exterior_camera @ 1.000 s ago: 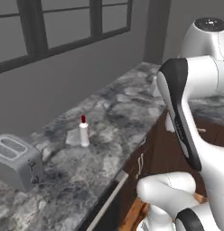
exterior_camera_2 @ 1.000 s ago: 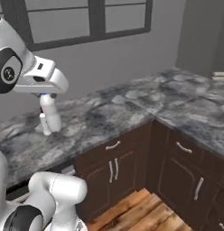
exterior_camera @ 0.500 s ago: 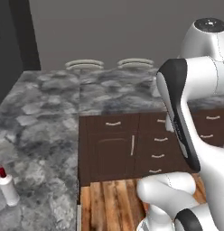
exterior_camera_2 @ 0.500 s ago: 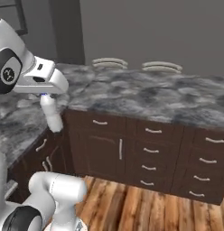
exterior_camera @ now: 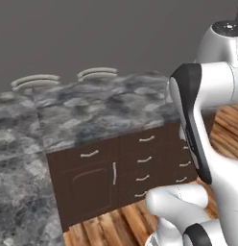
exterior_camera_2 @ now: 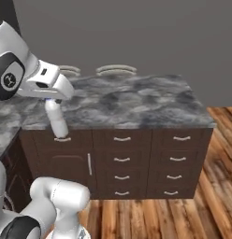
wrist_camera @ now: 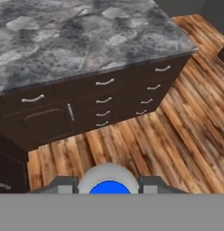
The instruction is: Move the drinks to the dining counter.
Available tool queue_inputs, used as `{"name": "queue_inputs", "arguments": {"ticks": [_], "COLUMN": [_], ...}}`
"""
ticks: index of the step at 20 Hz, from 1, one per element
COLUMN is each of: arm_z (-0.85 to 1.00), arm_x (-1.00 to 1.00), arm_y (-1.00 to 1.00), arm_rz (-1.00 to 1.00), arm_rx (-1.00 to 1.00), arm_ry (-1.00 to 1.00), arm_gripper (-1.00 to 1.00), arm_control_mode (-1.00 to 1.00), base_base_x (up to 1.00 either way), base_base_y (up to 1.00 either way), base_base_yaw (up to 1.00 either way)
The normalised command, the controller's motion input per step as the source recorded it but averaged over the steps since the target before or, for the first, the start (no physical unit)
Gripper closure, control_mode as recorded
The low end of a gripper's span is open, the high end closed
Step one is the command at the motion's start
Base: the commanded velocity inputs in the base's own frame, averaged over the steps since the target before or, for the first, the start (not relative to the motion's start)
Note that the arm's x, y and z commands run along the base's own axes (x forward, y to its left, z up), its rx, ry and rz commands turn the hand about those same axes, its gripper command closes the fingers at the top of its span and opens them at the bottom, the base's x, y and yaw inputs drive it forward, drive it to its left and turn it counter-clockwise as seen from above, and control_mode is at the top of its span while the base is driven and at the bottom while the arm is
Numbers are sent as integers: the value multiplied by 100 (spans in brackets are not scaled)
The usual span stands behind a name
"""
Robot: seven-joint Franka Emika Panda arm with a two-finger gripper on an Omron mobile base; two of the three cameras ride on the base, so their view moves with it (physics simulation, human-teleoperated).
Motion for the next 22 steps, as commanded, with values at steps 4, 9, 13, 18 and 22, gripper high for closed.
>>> {"name": "queue_inputs", "arguments": {"ticks": [4, 9, 13, 18, 22], "arm_z": [0, 0, 0, 0, 0], "arm_x": [0, 0, 0, 0, 0], "arm_y": [0, 0, 0, 0, 0], "arm_rz": [0, 0, 0, 0, 0], "arm_rx": [0, 0, 0, 0, 0], "arm_ry": [0, 0, 0, 0, 0], "arm_gripper": [100, 100, 100, 100, 100], "arm_control_mode": [100, 100, 100, 100, 100], "base_base_x": [100, 100, 100, 100, 100], "base_base_y": [29, 6, 11, 19, 46], "base_base_yaw": [8, 19, 28, 28, 29]}}
